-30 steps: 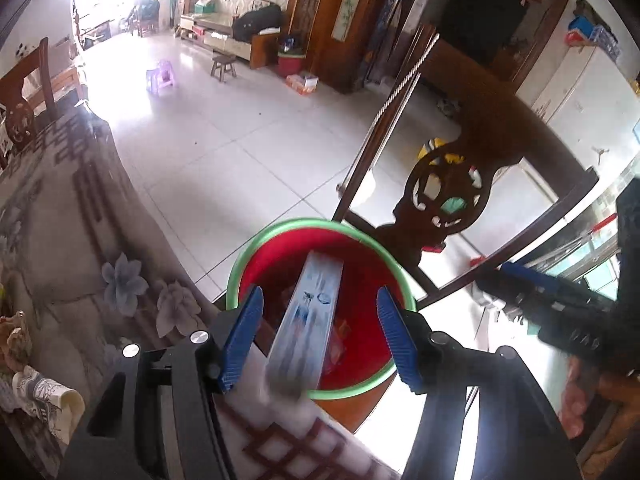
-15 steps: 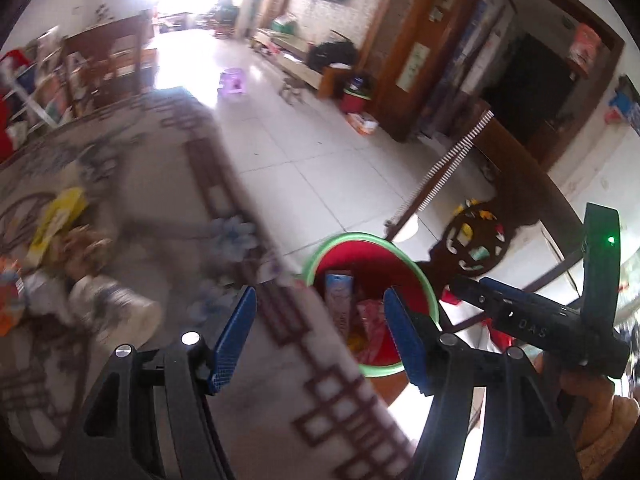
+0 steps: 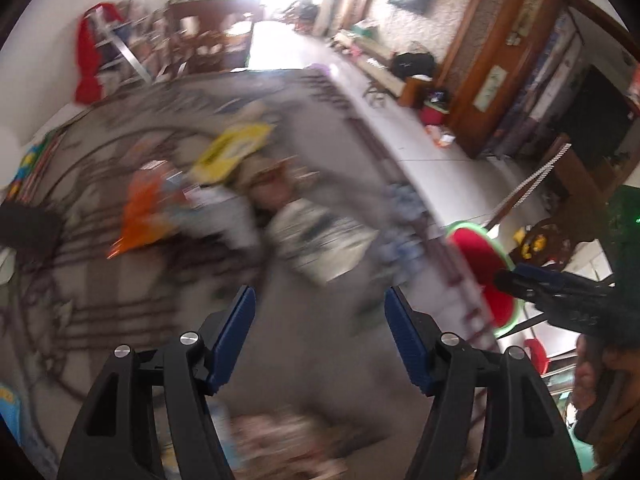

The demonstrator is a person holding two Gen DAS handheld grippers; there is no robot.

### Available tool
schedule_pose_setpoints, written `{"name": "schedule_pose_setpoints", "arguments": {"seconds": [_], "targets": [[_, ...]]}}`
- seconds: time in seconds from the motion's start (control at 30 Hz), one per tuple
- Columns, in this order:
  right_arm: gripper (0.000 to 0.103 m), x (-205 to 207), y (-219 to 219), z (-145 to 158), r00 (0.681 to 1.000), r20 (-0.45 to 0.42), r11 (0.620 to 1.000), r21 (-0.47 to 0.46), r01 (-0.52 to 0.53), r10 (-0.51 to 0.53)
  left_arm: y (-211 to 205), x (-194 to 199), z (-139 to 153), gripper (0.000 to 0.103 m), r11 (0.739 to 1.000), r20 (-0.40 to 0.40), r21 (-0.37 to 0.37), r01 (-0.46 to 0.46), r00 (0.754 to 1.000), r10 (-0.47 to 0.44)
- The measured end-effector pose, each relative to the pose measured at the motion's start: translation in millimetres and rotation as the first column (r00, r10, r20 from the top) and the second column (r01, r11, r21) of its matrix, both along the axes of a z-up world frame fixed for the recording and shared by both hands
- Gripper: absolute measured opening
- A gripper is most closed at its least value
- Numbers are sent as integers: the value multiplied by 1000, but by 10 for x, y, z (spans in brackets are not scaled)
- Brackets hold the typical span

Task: Collect trash
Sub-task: 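Move both open tools back over the table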

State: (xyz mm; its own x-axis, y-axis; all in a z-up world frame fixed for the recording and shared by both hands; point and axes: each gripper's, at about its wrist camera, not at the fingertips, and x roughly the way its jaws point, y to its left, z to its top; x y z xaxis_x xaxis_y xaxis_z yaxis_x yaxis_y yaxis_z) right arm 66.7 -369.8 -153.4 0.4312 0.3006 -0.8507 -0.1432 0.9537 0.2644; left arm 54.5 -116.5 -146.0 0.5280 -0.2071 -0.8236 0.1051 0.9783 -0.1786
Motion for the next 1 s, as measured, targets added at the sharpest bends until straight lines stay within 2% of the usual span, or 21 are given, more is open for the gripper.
{"name": "schedule_pose_setpoints", "arguments": {"seconds": [0.27, 0.37, 0.5, 0.63, 0.67, 0.73, 0.77, 0.83, 0.87, 1.0], "targets": [[70, -230, 970, -136, 984, -79, 987, -21, -162, 160, 942, -208, -249, 64, 996, -51, 20, -88, 995, 89], [74, -318, 1269, -179, 970, -103, 974, -16, -224, 221, 1106, -226, -253, 64, 997, -48, 16, -79, 996, 80], [84, -447, 1661, -268, 938, -138, 947, -4, -321, 318, 1327, -248, -252, 64, 999, -54, 2, -51, 997, 51], [85, -560, 1964, -479, 914, -203, 932, -23, -362, 350, 1460, -286, -248, 64, 1000, -60, 17, 0, 998, 1], [84, -580, 2004, -536, 912, -219, 933, -18, -360, 347, 1497, -309, -254, 64, 999, -62, 24, 22, 998, -21], [66, -604, 2054, -647, 910, -250, 939, -7, -345, 332, 1544, -351, -261, 64, 998, -69, 37, 60, 996, -58], [53, -608, 2051, -677, 912, -257, 943, -6, -331, 319, 1574, -392, -280, 65, 994, -78, 52, 99, 992, -94], [46, -592, 2010, -671, 931, -245, 960, 0, -280, 272, 1599, -447, -322, 69, 984, -102, 70, 162, 983, -154], [40, -579, 1982, -638, 941, -229, 967, 1, -256, 250, 1608, -499, -351, 70, 974, -116, 81, 210, 973, -200], [38, -542, 1885, -479, 972, -160, 984, -16, -175, 170, 1601, -699, -433, 70, 922, -151, 119, 370, 924, -351]]}}
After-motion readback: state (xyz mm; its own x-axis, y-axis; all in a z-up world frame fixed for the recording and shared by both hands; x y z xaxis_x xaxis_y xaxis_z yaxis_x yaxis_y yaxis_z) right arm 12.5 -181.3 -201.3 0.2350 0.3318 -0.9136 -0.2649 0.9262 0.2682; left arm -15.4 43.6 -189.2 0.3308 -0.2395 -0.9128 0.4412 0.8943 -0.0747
